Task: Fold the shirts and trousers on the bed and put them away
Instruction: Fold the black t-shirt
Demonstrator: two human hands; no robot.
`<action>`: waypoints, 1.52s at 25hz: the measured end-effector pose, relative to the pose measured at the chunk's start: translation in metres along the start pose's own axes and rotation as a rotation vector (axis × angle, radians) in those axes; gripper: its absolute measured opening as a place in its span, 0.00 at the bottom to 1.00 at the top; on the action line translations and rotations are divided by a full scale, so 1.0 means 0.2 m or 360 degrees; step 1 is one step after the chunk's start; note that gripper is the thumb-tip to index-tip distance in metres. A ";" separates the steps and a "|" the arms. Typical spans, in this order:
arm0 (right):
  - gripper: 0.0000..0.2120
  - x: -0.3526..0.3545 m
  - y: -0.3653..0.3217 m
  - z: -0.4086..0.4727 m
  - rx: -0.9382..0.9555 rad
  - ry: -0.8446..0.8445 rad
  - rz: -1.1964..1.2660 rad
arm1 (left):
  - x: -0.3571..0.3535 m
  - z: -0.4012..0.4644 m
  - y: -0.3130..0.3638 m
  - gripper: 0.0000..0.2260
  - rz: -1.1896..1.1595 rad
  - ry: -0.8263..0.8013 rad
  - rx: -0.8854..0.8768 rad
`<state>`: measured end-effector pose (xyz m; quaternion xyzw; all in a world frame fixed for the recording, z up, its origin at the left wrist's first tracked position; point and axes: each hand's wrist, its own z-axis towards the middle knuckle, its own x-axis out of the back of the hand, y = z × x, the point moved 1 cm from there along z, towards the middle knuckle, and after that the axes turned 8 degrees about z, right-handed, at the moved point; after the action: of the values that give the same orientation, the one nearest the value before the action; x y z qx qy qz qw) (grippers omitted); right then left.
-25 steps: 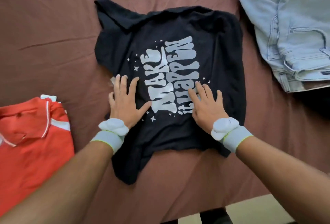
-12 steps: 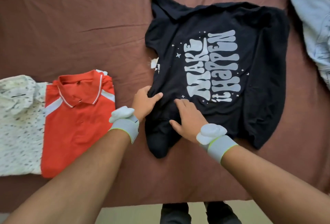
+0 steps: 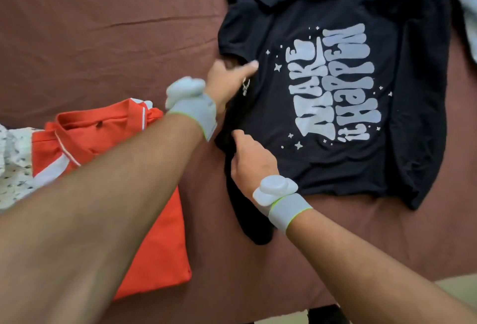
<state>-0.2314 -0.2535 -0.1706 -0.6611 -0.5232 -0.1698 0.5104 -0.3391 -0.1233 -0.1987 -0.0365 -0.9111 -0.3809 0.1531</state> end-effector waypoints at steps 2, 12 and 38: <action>0.16 -0.02 0.02 -0.07 0.0247 0.0013 -0.0025 | 0.00 0.12 0.07 0.32 -0.0092 0.0109 -0.0058; 0.18 -0.06 0.01 -0.13 0.0423 -0.0202 0.0078 | 0.29 0.09 -0.10 0.24 0.0489 0.0606 -0.0530; 0.18 0.64 1.29 -0.56 0.0634 -0.0052 -0.1010 | -0.16 -0.97 -0.56 0.14 0.2476 -0.0653 -0.0810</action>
<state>0.0767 -0.2647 -0.1539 -0.3563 -0.7329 -0.2039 0.5426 -0.2795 -0.3388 -0.1566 -0.7555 -0.5226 -0.3463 0.1903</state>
